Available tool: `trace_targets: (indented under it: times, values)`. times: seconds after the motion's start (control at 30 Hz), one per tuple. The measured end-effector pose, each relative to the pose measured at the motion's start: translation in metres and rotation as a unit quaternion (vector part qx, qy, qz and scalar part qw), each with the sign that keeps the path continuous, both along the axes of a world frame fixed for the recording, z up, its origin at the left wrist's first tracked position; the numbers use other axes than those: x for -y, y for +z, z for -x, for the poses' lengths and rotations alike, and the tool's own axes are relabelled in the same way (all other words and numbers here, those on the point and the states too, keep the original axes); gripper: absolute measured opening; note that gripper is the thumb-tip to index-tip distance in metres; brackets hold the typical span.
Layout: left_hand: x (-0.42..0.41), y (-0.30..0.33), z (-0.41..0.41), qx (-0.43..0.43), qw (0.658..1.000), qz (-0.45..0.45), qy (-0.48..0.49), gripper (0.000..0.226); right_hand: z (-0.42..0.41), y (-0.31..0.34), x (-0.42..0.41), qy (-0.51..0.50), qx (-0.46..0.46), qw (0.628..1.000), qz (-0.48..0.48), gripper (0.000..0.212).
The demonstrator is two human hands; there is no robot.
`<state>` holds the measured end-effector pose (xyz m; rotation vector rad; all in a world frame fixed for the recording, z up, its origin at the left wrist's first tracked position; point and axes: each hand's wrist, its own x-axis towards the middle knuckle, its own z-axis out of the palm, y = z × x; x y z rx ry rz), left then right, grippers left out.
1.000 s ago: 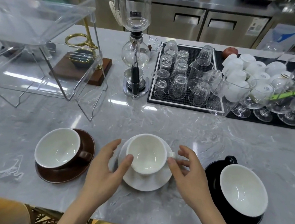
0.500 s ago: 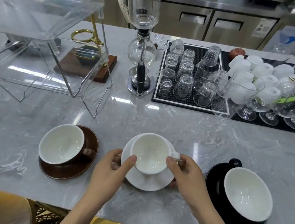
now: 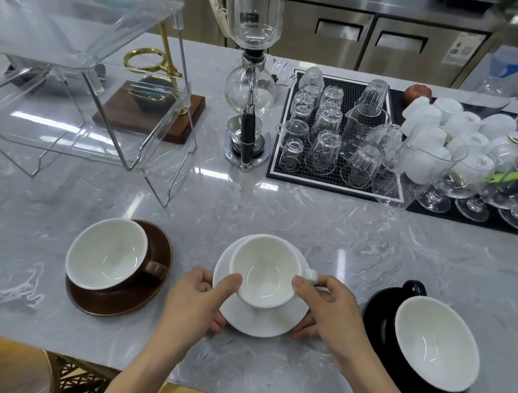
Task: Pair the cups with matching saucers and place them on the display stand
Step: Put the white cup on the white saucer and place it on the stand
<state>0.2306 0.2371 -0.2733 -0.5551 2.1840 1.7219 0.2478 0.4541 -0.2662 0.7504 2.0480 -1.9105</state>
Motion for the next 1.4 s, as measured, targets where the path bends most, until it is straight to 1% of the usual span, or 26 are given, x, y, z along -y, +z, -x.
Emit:
trace_targets:
  times: [0.3,0.5,0.57,0.7,0.83,1.0,1.17,1.27,1.33,1.4]
  values:
    - [0.0,0.009,-0.005,-0.006,1.0,-0.007,0.003,0.082,-0.004,0.001,0.003,-0.004,-0.021,1.0,-0.023,0.038]
    - [0.011,0.027,-0.01,-0.03,0.999,-0.016,0.014,0.074,-0.01,0.024,0.014,-0.012,-0.05,0.999,-0.01,0.064]
    - [0.016,0.036,-0.01,-0.036,0.999,-0.022,0.01,0.073,-0.01,0.034,0.018,-0.011,-0.06,0.998,-0.009,0.067]
    - [0.032,0.056,-0.012,-0.04,0.999,-0.022,-0.013,0.076,-0.01,0.06,0.032,-0.001,-0.084,0.996,-0.03,0.066]
    - [0.056,0.075,-0.012,-0.056,0.998,-0.02,-0.02,0.075,-0.009,0.087,0.052,0.009,-0.097,0.994,-0.039,0.066]
    - [0.1,0.097,-0.012,-0.079,0.996,-0.028,-0.004,0.08,-0.007,0.112,0.095,0.019,-0.109,0.994,-0.02,0.064]
    - [0.152,0.109,-0.008,-0.109,0.993,-0.032,0.029,0.072,0.003,0.123,0.148,0.041,-0.104,0.994,-0.016,0.065]
    - [0.188,0.114,-0.006,-0.114,0.992,-0.038,0.038,0.075,0.012,0.128,0.181,0.052,-0.089,0.995,-0.015,0.067]
    - [0.206,0.116,-0.003,-0.114,0.992,-0.028,0.035,0.075,0.015,0.13,0.199,0.056,-0.086,0.994,-0.025,0.062]
    - [0.233,0.121,0.003,-0.123,0.991,-0.018,0.044,0.073,0.022,0.132,0.227,0.067,-0.091,0.993,-0.029,0.05]
